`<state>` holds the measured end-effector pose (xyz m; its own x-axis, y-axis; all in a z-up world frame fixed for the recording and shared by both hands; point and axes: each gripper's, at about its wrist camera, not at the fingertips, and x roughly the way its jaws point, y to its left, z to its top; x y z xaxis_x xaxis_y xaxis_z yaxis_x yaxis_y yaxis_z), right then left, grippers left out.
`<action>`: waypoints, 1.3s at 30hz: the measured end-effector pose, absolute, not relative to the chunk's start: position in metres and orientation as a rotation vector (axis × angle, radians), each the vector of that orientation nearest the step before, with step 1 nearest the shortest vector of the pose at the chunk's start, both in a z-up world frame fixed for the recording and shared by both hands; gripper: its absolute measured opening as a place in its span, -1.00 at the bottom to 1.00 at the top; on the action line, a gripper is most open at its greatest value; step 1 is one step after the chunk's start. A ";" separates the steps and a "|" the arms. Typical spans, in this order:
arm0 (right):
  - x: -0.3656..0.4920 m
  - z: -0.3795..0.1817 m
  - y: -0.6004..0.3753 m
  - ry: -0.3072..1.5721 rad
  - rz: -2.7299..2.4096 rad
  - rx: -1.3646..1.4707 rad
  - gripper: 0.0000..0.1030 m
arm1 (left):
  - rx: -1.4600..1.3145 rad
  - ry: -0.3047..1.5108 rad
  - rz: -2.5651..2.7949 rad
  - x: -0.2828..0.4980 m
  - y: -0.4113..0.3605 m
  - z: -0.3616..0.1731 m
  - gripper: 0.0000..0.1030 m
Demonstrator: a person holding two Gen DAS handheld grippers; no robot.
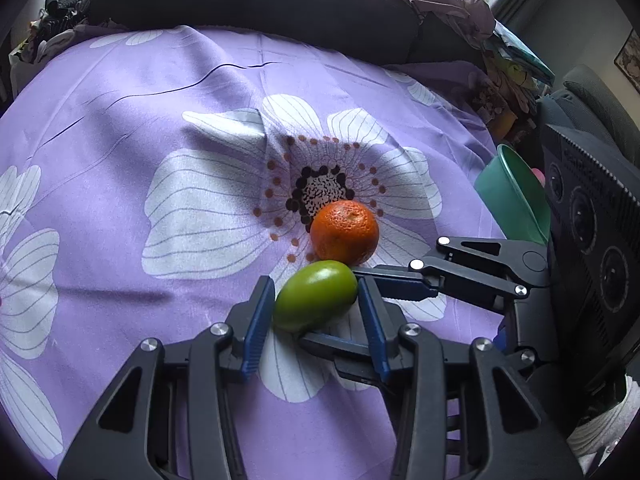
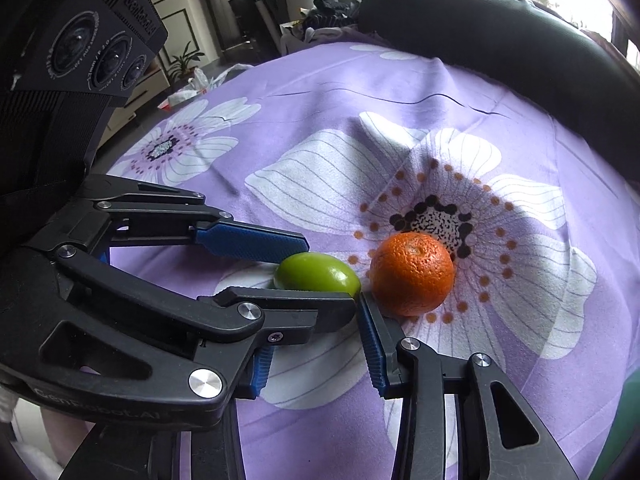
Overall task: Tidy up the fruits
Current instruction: 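Carry the green fruit over the green bowl and open the left tool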
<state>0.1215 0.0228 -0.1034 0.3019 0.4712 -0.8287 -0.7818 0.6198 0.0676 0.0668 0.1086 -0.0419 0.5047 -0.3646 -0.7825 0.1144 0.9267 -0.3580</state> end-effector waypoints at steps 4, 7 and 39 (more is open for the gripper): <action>0.118 -0.093 0.016 0.913 0.861 -0.364 -0.21 | -0.257 0.974 -0.300 0.063 0.100 -0.030 -0.19; 0.115 -0.083 0.009 0.891 0.850 -0.348 -0.21 | -0.238 0.951 -0.314 0.061 0.091 -0.019 -0.18; 0.080 -0.008 -0.193 0.723 0.474 -0.108 -0.21 | -0.019 0.862 -0.672 0.088 -0.117 0.033 -0.19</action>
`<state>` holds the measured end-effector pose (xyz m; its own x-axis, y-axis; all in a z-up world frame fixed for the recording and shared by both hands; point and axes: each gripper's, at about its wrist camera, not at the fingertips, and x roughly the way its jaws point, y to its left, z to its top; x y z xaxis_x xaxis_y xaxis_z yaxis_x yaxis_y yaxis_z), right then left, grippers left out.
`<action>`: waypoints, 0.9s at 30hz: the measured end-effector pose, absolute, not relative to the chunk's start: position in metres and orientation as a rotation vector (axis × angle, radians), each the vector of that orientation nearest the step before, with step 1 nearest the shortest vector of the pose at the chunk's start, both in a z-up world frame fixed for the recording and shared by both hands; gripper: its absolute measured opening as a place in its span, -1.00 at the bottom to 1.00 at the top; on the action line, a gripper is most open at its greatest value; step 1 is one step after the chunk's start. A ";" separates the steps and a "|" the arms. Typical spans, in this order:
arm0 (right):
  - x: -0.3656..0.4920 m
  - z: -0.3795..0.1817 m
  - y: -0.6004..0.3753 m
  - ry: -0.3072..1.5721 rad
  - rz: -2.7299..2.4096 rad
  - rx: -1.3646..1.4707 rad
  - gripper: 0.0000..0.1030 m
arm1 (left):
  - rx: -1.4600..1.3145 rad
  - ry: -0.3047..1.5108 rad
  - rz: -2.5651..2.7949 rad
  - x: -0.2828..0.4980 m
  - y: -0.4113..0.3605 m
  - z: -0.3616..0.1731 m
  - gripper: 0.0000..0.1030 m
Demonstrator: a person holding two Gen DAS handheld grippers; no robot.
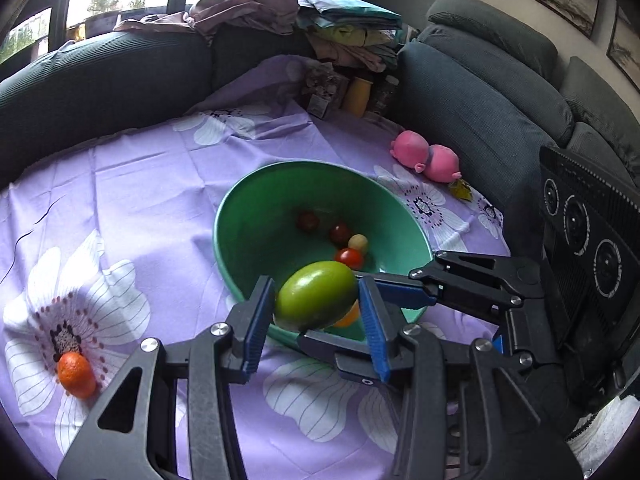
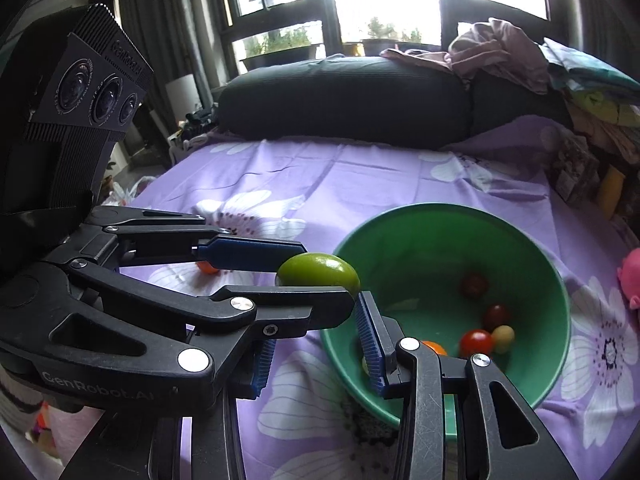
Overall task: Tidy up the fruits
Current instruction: 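Carry the green fruit over the green bowl and open the left tool, then move the left tool back toward the mandarin orange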
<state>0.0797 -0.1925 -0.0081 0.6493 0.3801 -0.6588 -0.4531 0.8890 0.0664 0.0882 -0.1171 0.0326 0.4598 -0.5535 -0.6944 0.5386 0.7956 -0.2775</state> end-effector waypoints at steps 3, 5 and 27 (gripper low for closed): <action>0.084 -0.011 -0.206 0.729 0.443 -0.078 -0.21 | -0.012 0.875 -0.690 0.093 -0.127 0.028 -0.18; 0.086 -0.014 -0.212 0.739 0.427 -0.066 -0.21 | -0.007 0.885 -0.694 0.096 -0.133 0.024 -0.19; 0.077 -0.003 -0.235 0.733 0.356 0.017 -0.20 | -0.213 0.876 -0.297 0.070 0.012 0.015 0.55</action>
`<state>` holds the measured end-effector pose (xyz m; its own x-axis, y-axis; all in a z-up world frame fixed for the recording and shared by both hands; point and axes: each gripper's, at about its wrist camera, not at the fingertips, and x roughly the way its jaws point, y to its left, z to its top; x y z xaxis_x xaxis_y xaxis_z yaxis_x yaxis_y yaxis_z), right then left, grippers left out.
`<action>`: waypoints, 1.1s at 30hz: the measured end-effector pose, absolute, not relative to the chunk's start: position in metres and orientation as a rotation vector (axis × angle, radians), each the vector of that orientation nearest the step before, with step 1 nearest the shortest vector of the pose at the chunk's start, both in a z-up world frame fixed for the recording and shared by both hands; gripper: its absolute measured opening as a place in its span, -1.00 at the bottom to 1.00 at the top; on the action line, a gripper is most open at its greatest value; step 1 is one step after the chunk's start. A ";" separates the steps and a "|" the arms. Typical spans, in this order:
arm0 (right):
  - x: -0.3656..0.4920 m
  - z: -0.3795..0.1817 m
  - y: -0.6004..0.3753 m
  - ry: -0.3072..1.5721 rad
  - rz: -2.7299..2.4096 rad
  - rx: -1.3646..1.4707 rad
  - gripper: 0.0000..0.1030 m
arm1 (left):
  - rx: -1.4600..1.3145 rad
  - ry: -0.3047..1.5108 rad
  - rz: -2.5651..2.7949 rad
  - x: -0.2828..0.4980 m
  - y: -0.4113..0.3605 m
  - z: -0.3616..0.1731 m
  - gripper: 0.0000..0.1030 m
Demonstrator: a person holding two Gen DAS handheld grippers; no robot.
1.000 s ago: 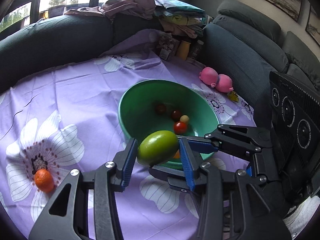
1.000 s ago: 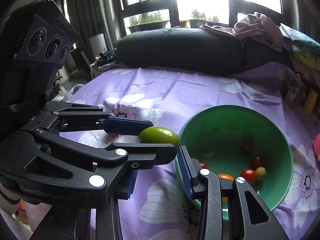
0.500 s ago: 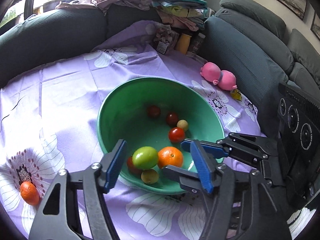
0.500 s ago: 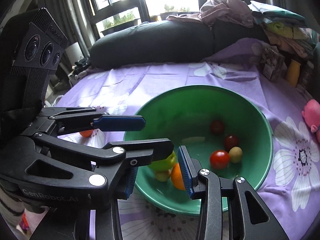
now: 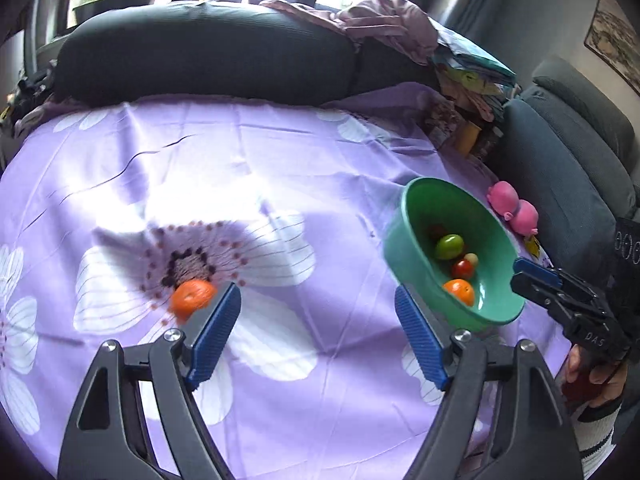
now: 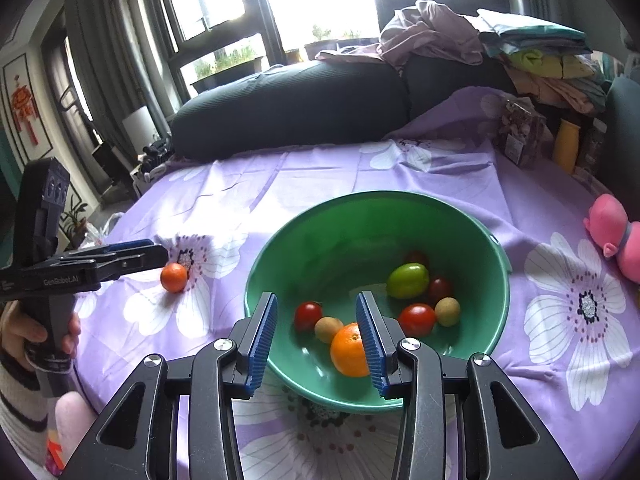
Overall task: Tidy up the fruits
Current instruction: 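Move the left tool back toward the mandarin orange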
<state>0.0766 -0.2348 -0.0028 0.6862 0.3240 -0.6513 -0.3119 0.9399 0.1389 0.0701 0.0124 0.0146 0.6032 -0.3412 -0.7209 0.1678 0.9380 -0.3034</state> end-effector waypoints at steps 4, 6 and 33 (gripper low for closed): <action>0.073 -0.004 -0.217 0.741 0.411 -0.003 -0.20 | -0.257 0.909 -0.231 0.054 0.039 -0.001 0.55; 0.072 -0.007 -0.205 0.750 0.442 -0.018 -0.20 | -0.282 0.920 -0.210 0.049 0.048 -0.008 0.55; 0.117 -0.054 -0.064 0.898 0.660 -0.246 -0.19 | -0.308 0.929 -0.233 0.074 0.080 -0.018 0.55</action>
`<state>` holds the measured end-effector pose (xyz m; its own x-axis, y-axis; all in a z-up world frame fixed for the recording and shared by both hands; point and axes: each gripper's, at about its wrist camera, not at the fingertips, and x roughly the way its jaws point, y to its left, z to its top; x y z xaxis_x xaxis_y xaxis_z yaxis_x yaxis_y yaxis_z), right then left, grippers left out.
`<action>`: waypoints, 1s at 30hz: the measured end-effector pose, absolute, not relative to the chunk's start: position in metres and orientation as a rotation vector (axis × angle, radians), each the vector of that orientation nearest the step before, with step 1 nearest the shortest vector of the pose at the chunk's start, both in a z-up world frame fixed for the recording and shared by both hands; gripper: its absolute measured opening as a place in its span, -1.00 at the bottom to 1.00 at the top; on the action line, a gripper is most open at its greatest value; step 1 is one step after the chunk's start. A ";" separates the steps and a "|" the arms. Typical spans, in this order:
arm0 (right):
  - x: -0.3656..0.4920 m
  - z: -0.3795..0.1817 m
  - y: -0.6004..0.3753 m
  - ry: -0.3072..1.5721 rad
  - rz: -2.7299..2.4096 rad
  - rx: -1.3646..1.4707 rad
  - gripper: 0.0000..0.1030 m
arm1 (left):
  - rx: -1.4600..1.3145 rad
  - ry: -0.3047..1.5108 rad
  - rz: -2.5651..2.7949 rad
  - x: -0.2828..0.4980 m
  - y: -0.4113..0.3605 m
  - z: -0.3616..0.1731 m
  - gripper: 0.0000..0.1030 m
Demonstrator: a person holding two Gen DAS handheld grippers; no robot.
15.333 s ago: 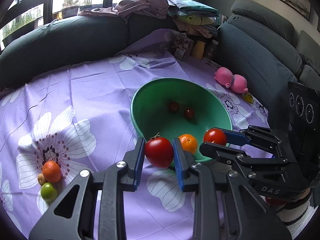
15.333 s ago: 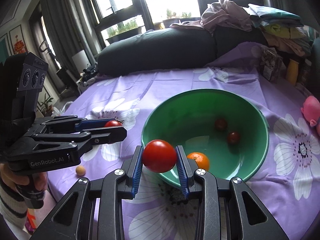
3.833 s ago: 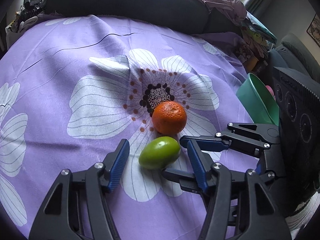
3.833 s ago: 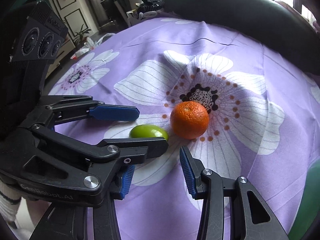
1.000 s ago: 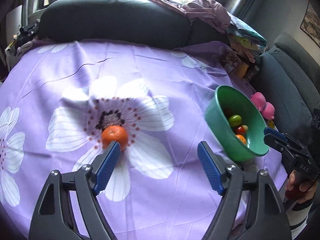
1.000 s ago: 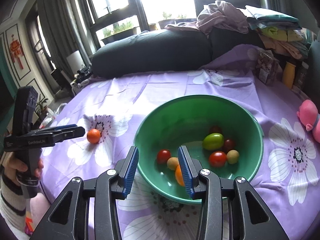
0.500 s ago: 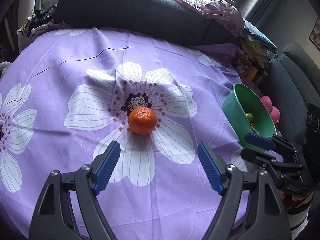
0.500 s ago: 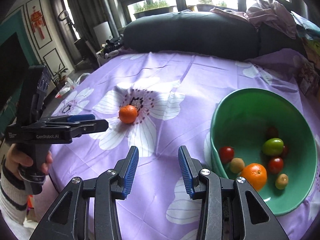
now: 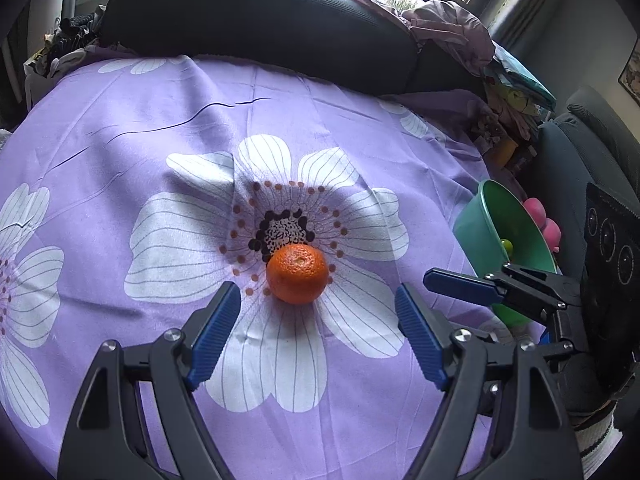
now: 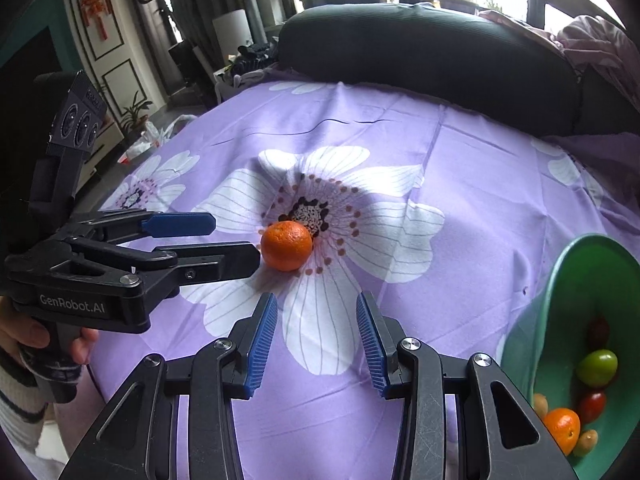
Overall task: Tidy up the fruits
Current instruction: 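Move the left tool back toward the mandarin orange, then close the left tool on the mandarin orange, then lift the mandarin and carry it over the green bowl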
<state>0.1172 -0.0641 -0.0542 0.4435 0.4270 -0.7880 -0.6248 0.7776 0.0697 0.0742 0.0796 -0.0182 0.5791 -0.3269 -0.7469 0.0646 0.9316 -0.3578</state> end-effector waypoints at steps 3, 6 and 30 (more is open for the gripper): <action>0.124 -0.058 -0.056 0.908 0.674 -0.254 -0.19 | -0.320 0.939 -0.246 0.080 0.081 -0.020 0.55; 0.130 -0.063 -0.049 0.920 0.684 -0.260 -0.19 | -0.326 0.954 -0.261 0.085 0.082 -0.022 0.55; 0.166 -0.098 -0.011 0.988 0.795 -0.242 -0.12 | -0.331 1.047 -0.272 0.119 0.084 -0.055 -0.16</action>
